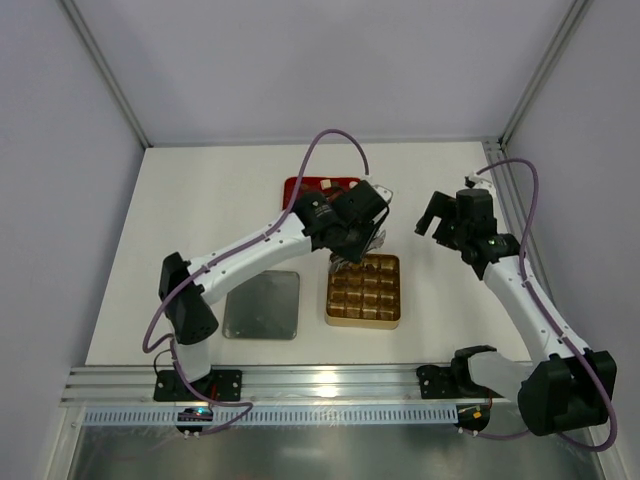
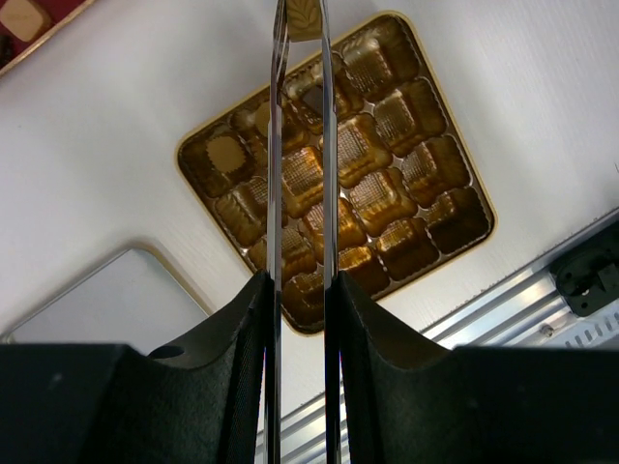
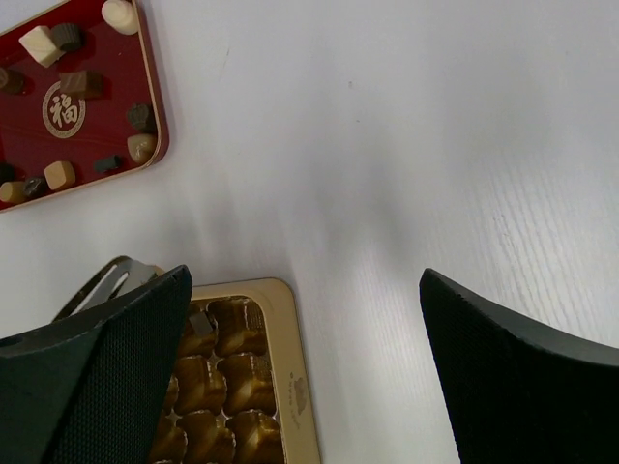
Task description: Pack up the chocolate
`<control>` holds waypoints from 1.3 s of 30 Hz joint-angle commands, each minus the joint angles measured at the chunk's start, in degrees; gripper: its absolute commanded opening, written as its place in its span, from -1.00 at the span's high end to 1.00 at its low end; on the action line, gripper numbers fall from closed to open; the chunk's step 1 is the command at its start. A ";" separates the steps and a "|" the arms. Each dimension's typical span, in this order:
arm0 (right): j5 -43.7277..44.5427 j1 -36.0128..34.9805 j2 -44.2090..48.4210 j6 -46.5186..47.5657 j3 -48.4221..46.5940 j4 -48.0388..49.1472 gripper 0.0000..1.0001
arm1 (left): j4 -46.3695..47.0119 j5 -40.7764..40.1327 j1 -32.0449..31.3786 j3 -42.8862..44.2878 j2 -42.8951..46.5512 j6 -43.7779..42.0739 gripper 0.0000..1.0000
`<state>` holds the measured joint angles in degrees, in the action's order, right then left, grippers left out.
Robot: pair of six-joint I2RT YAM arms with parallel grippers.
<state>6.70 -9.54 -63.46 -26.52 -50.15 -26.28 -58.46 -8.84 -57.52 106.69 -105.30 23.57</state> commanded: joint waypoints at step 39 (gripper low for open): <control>-3.18 5.67 3.08 0.33 0.76 0.27 -1.00 | 0.98 -1.88 -5.59 4.91 -2.63 0.25 0.20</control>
<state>4.49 -3.99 -60.95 -26.94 -49.12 -27.86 -58.17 -8.64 -63.26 106.96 -109.67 24.97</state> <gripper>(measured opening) 0.996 0.400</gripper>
